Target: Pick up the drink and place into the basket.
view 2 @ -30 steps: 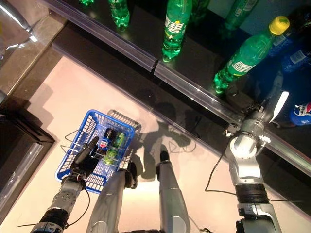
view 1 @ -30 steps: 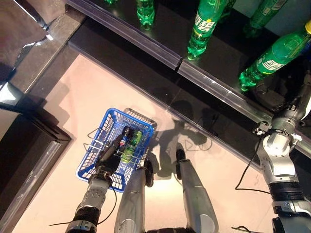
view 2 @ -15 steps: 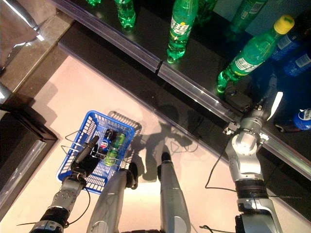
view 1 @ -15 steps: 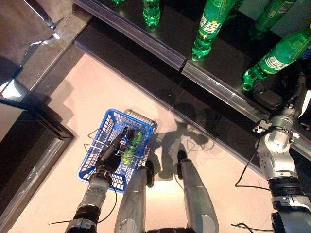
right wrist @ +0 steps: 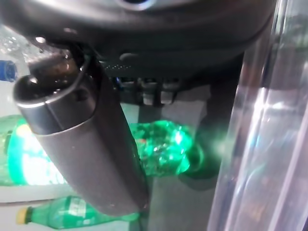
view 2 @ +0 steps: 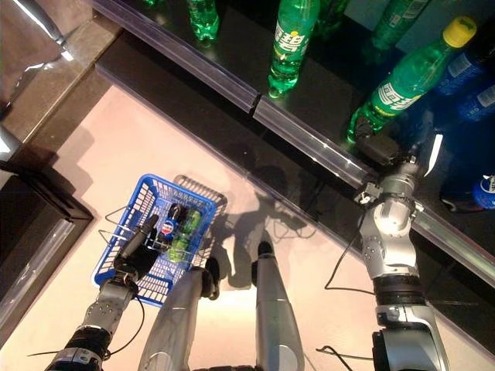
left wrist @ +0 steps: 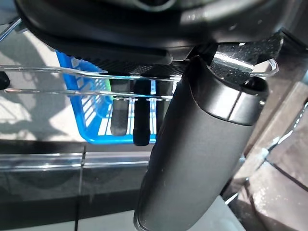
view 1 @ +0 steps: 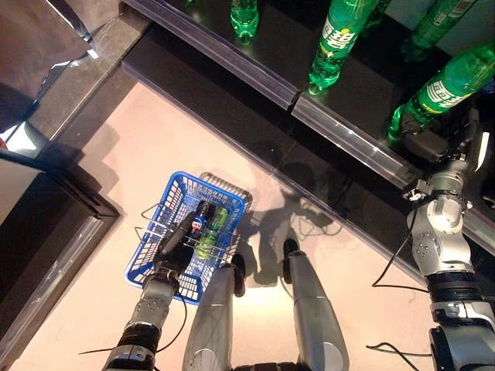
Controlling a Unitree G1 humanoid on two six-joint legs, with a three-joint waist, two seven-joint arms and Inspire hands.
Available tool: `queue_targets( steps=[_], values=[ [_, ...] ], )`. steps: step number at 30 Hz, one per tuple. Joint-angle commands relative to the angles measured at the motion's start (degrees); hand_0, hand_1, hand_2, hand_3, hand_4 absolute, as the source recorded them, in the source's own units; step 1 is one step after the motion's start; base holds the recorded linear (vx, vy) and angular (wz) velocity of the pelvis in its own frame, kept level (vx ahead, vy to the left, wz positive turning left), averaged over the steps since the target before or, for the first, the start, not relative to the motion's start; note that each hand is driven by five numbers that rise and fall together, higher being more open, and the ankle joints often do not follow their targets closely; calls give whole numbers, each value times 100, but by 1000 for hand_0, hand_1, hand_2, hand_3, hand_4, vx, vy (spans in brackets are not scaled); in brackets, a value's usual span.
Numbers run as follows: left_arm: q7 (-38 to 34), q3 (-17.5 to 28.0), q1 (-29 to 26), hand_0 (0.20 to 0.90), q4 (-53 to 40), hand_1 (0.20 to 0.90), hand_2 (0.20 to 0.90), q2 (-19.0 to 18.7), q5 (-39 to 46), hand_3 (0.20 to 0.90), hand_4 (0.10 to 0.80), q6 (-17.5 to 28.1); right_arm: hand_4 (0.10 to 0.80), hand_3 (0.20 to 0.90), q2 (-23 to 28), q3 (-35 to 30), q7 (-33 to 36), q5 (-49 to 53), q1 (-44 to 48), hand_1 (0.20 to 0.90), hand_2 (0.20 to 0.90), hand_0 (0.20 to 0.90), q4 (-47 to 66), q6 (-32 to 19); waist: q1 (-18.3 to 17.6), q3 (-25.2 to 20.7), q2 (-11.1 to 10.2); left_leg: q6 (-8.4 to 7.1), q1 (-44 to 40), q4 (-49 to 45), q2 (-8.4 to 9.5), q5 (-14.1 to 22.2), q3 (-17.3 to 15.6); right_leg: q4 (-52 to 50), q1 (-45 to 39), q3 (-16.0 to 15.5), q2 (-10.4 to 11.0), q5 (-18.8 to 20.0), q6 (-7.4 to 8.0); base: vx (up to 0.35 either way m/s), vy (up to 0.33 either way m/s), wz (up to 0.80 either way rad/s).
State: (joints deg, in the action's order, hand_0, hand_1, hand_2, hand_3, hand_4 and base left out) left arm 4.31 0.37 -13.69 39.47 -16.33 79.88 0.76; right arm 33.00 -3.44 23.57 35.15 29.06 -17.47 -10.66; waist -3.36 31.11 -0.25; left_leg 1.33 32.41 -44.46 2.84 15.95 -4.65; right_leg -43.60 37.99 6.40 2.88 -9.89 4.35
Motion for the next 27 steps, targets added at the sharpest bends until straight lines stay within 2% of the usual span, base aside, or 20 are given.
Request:
queue_targets(
  steps=[1, 15, 27],
  values=[
    [712, 29, -36, 300, -975, 300, 300, -270, 114, 200, 100, 327, 800, 900, 641, -370, -206, 108, 772, 900, 900, 900, 136, -739, 127, -132, 236, 327, 16, 90, 503, 87, 248, 284, -212, -466, -395, 158, -269, 13, 5, 5],
    [733, -20, -33, 300, -990, 300, 300, -205, 135, 200, 100, 337, 800, 900, 768, -410, -226, 174, 1084, 900, 900, 900, -32, -836, 173, -132, 290, 347, 71, 147, 537, 39, 291, 184, -103, -533, -393, 118, -339, 2, 1, 1],
    [766, -96, -86, 300, -947, 300, 300, -274, 216, 200, 100, 306, 800, 900, 1157, -161, 94, 35, 1682, 900, 900, 900, -682, -769, 293, -132, 319, 351, 113, 202, 560, -34, 348, 121, -44, -608, -392, 97, -376, 2, -6, 3]
  ],
)
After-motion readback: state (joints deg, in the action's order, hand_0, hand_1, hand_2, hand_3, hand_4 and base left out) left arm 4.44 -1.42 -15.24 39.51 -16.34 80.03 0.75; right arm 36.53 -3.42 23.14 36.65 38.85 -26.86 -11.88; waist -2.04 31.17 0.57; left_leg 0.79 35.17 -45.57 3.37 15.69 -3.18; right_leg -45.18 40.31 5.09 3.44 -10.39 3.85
